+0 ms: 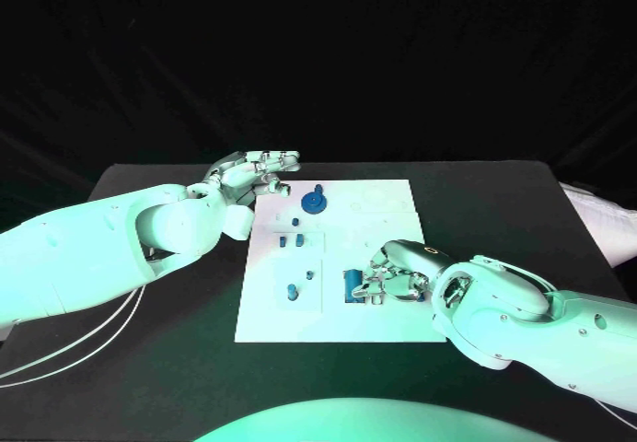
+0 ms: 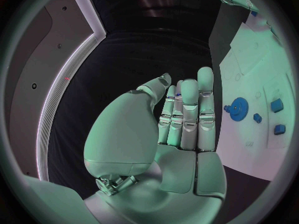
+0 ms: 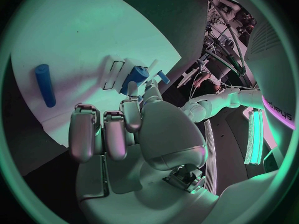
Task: Assemble the parts on the task board
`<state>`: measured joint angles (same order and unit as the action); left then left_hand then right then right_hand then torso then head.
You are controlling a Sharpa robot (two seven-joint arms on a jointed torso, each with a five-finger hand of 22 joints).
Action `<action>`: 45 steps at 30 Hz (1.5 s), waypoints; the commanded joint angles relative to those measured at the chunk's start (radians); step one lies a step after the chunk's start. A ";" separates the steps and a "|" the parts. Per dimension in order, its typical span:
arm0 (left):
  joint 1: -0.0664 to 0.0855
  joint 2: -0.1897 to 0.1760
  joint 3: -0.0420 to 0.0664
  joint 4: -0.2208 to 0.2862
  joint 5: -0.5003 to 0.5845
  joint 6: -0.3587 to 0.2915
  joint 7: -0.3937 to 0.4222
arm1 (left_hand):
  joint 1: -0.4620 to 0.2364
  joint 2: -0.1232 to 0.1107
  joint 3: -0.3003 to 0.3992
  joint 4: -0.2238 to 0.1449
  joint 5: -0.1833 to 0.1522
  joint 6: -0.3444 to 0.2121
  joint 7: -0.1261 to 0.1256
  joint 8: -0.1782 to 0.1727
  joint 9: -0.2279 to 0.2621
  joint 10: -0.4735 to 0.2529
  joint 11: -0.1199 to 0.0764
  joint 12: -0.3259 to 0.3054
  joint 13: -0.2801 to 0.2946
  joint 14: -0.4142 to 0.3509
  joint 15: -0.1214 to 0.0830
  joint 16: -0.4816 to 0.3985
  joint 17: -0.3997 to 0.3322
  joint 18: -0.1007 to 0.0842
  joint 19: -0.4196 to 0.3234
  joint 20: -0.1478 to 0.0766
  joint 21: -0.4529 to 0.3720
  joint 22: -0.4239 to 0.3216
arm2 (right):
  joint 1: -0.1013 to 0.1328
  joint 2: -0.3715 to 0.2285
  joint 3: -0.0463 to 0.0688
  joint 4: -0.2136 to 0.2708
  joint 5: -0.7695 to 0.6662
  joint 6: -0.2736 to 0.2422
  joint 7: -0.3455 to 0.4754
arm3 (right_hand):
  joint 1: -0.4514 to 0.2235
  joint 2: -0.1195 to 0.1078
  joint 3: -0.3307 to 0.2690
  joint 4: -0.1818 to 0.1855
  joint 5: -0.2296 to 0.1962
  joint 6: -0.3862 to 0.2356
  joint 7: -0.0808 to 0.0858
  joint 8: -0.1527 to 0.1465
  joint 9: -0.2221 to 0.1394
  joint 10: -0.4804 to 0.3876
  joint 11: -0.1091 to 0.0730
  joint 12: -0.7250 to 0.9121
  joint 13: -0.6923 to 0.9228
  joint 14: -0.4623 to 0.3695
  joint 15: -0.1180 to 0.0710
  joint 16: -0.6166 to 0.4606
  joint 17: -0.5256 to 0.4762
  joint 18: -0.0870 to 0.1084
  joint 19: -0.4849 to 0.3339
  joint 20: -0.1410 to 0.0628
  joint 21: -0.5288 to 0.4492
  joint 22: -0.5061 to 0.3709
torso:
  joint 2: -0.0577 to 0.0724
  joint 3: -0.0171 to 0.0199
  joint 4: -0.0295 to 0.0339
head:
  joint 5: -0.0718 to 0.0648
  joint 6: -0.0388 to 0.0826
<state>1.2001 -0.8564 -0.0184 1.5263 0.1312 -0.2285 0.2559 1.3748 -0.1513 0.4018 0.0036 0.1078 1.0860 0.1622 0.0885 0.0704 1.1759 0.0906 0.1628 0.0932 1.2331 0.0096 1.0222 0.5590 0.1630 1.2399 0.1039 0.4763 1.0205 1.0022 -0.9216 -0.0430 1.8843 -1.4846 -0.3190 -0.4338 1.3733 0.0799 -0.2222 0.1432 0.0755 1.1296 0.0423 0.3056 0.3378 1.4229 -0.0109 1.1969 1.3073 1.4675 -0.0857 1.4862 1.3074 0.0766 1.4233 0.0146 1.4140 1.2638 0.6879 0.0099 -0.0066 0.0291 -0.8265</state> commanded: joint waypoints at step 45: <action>0.000 -0.003 0.000 0.003 0.002 0.016 0.000 | 0.000 0.007 -0.004 0.001 0.004 -0.009 0.001 0.005 -0.001 -0.006 0.000 0.005 0.001 -0.010 -0.001 -0.004 -0.002 0.019 -0.003 0.004 -0.004 -0.002 | 0.032 -0.170 0.000 0.044 0.127 -0.039 0.119 | 0.029 0.002 0.034 -0.043 0.140 -0.119 0.062 -0.129 -0.055 -0.025 0.029 -0.105 -0.063 0.072 0.033 -0.003 0.098 -0.002 -0.021 0.038 -0.029 -0.044 | 0.000 -0.0013 -0.0021 | -0.022 0.011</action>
<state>1.2000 -0.8599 -0.0189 1.5263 0.1312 -0.2264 0.2515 1.3748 -0.1513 0.4018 0.0037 0.1078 1.0858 0.1624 0.0885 0.0704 1.1761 0.0905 0.1628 0.0932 1.2290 0.0092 1.0222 0.5576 0.1629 1.2399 0.1039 0.4763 1.0198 1.0338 -1.0870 -0.0421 1.9272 -1.3893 -0.3415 -0.3593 1.3843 0.0784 -0.1921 0.1026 0.2047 1.0137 0.1006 0.1792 0.2855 1.3965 0.0155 1.0846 1.2463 1.4681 -0.0588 1.4783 1.3078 0.0766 1.4018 0.0471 1.3829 1.2185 0.6870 0.0091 -0.0085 0.0132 -0.8182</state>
